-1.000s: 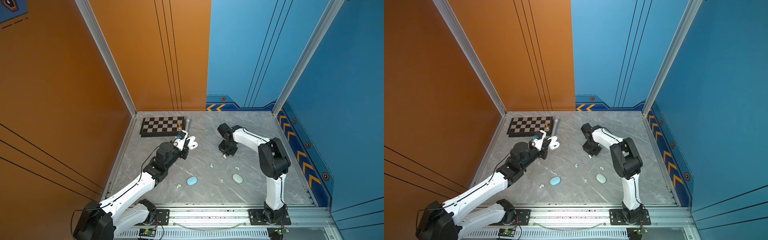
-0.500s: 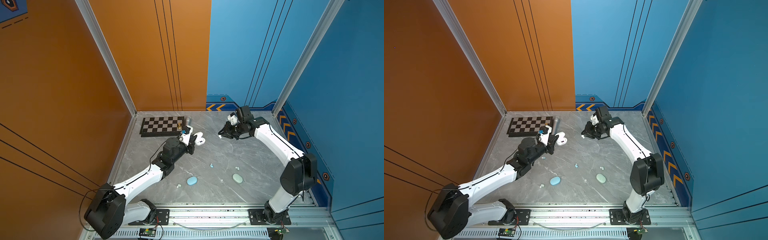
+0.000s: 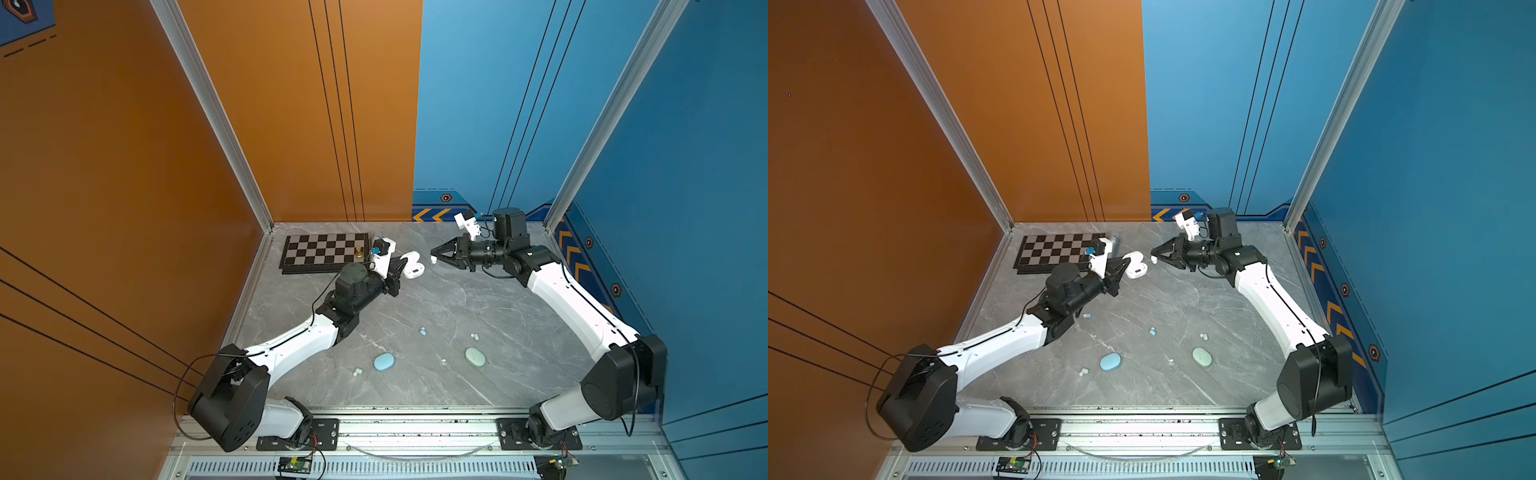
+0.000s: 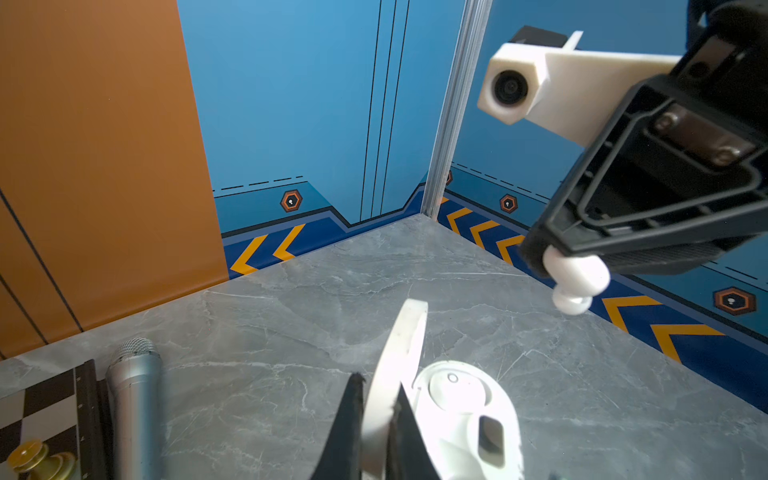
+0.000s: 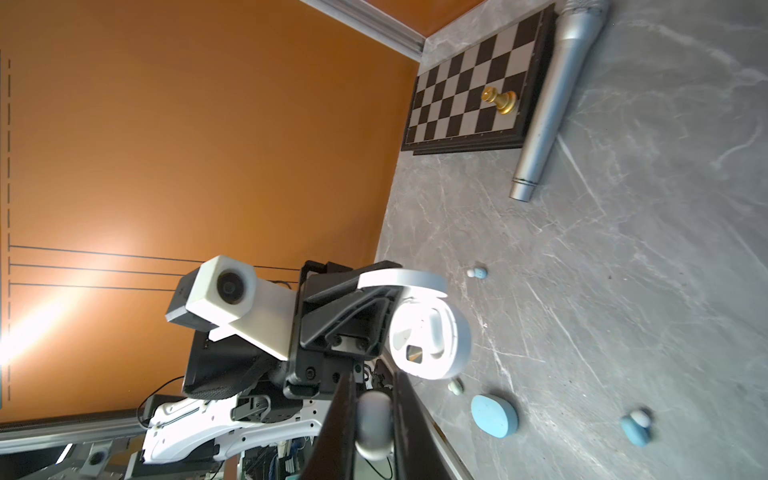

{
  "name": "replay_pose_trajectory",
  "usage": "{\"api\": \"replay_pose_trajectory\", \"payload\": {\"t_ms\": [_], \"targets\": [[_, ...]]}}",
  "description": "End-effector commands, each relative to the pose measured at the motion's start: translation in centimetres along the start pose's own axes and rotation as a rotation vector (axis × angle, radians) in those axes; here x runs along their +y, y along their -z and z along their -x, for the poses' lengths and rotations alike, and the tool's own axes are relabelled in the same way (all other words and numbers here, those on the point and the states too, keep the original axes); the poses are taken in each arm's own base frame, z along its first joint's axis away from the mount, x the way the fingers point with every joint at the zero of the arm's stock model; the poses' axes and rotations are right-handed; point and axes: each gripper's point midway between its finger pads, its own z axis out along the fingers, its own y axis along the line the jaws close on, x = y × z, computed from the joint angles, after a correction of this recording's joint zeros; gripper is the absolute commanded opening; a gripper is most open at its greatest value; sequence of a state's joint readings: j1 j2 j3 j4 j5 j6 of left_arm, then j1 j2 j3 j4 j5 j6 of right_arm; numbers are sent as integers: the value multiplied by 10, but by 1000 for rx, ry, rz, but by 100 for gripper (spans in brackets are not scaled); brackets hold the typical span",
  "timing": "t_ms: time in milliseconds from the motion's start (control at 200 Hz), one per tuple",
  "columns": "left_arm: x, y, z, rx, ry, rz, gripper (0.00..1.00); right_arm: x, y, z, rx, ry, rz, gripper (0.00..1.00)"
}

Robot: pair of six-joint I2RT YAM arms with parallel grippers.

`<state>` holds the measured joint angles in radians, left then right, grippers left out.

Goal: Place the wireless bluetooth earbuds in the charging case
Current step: 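Carry the earbud toward the case with the right gripper while the left raises the case, then press the white earbud into the open case slot with the right gripper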

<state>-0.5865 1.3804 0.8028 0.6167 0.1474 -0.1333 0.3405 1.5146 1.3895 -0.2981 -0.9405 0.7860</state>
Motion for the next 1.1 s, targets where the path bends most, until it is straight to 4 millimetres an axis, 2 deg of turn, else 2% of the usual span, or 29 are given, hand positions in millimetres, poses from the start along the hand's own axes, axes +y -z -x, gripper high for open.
{"api": "replay_pose_trajectory", "payload": {"t_ms": [0,295,686,871,1096], "targets": [[-16,-5,22,-62,10,-68,0,31,-7,-7,42,64,108,9],[-22,-6,34,-84,11,-94,0,31,-23,-20,90,78,115,9],[-28,-4,46,-108,9,-119,0,15,-35,-28,93,138,30,8],[-32,-2,48,-110,11,-140,0,12,-35,-23,64,167,-5,7],[-33,0,42,-99,11,-147,0,18,-33,-19,49,180,-3,7]]}}
